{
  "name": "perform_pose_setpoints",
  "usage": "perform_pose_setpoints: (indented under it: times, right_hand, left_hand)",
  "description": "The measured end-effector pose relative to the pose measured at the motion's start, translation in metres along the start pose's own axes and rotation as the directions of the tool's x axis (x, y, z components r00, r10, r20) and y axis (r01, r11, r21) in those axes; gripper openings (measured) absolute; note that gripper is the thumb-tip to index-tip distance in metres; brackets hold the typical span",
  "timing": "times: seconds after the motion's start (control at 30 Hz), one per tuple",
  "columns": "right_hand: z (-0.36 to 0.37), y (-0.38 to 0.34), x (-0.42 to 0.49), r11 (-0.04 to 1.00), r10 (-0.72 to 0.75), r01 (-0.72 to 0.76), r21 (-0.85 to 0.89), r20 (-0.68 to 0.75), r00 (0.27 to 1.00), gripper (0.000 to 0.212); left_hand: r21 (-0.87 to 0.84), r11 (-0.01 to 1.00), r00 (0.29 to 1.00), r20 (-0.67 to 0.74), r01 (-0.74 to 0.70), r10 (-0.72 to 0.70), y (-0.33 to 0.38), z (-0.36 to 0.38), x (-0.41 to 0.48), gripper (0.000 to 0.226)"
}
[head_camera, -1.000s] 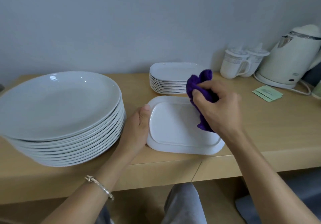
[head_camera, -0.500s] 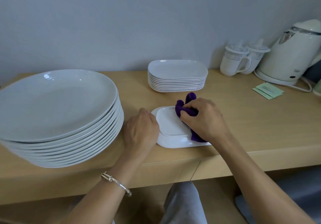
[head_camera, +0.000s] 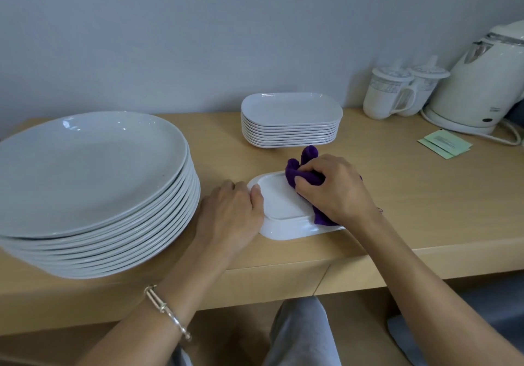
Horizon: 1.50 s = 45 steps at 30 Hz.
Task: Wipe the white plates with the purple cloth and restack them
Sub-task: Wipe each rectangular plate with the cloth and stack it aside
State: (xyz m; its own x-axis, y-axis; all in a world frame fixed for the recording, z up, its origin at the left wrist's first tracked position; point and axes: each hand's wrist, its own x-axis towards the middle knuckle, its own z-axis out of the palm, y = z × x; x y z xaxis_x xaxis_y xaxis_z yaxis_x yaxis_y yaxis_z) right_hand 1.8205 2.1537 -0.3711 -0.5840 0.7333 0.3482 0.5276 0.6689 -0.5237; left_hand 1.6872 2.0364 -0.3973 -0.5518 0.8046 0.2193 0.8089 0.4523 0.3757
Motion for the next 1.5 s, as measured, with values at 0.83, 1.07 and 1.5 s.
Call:
perform_pose_setpoints:
  times: [0.83, 1.07, 1.5]
  right_hand:
    - [-0.004, 0.035, 0.01, 0.979, 0.153, -0.161, -0.128, -0.076, 0.985, 0.03]
    - [0.051, -0.032, -0.002, 0.974, -0.17, 0.173, -0.148, 0.031, 0.985, 0.04]
    - [0.048, -0.029, 0.043, 0.982, -0.029, 0.047, -0.184, 0.102, 0.994, 0.025]
  left_hand:
    - [-0.148, 0.975, 0.961, 0.197, -0.164, 0.192, -0.011, -0.008, -0.008, 0.087]
    - [-0.196, 0.97, 0.957, 0.221, -0.142, 0.185, -0.009, -0.007, -0.009, 0.097]
    - [-0.154, 0.981, 0.967, 0.207, -0.118, 0.149, -0.009, -0.005, -0.009, 0.101]
